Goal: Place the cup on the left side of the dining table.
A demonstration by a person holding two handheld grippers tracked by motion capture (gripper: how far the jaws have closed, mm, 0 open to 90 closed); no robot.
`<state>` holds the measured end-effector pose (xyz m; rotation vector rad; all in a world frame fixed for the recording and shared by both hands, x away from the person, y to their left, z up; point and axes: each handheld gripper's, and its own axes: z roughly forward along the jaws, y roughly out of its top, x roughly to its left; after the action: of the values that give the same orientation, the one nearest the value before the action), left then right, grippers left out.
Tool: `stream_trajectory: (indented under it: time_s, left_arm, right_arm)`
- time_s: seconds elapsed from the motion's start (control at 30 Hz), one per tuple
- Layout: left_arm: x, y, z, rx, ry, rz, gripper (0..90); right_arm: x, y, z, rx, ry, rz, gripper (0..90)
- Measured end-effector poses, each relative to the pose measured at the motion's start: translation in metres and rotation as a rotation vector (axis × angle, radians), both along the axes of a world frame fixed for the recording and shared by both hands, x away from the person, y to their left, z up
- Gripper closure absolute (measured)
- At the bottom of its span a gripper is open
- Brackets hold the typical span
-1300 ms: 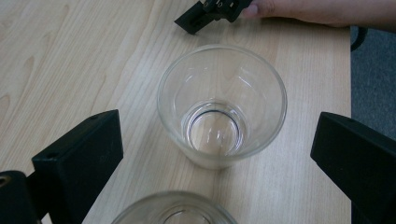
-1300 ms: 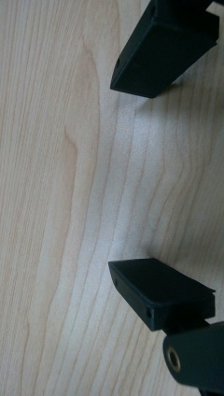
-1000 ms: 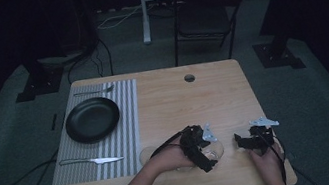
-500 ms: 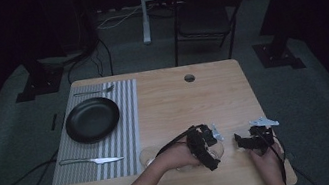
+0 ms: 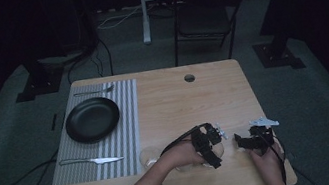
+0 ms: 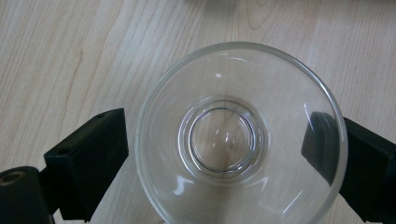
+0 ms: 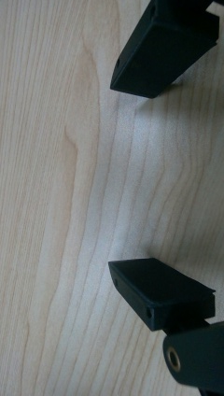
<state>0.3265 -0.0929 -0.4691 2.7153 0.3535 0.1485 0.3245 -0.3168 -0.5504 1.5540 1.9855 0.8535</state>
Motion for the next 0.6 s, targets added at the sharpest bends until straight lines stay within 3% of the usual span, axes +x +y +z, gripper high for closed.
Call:
stream_trajectory:
  time_s: [0.2,0.4,0.6]
  left_arm:
    - [-0.001,-0.004,-0.001,0.02,-0.007,-0.002,7.3]
    - [-0.004,-0.009,0.0,0.045,-0.013,-0.02,17.3]
    - [-0.003,-0.011,0.002,0.07,0.005,-0.032,17.9]
  right_arm:
    - [0.0,0.0,0.0,0.0,-0.001,0.0,11.7]
    - [0.0,0.0,0.0,0.0,0.0,0.0,11.7]
    - [0.0,0.0,0.0,0.0,-0.001,0.0,11.7]
